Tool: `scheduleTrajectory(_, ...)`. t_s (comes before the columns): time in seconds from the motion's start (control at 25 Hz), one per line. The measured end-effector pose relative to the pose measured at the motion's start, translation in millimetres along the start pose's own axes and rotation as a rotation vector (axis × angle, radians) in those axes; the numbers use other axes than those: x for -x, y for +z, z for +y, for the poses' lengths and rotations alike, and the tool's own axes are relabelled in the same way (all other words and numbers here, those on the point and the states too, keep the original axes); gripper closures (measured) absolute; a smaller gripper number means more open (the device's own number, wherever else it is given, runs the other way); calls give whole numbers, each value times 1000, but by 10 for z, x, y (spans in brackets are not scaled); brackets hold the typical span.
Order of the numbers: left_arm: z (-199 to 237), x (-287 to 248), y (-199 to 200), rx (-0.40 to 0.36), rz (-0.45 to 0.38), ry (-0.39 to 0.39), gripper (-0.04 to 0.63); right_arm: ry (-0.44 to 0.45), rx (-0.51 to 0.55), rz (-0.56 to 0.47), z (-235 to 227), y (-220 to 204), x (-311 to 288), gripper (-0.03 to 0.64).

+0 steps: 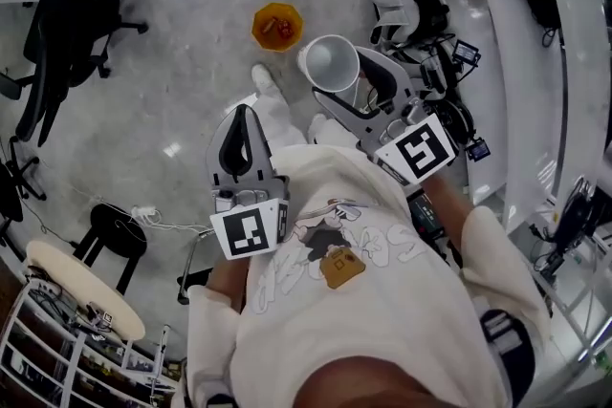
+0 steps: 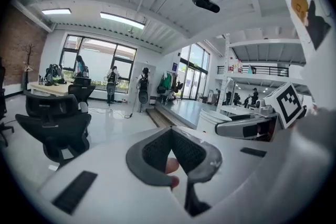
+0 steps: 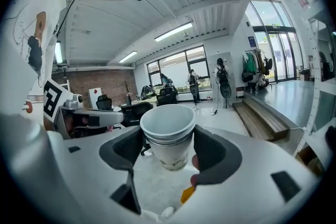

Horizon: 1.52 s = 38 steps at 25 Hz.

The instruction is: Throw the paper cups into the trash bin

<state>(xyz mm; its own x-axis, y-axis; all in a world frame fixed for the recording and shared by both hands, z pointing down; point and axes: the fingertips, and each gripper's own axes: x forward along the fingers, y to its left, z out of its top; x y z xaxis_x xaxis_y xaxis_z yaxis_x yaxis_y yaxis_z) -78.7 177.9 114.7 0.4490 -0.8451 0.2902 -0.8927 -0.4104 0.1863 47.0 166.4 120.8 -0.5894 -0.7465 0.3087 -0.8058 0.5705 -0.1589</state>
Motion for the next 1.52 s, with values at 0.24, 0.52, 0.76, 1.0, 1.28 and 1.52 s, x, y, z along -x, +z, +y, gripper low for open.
scheduleTrajectory(0.24,210,-576,264,-14,17,-49,592,5,34,5,-260,336,-481,308)
scheduleTrajectory(0.52,372,-1081,189,-19,50,-17,592,45,27,58,-609,240,-785,308)
scheduleTrajectory(0.76,567,-1412,-157,18,98,55,592,95,45,143,-790,-126,-1068,308)
scheduleTrajectory(1.0,841,-1797,-713,43,142,122,592,128,31,205,-1057,-737,-1512,308)
scheduleTrajectory(1.28,1051,-2158,-1706,56,207,146,592,189,70,284,-1287,-1635,-2077,308)
scheduleTrajectory(1.52,1227,-2510,-2569,80,223,179,592,238,93,324,-1448,-2447,-2553,310)
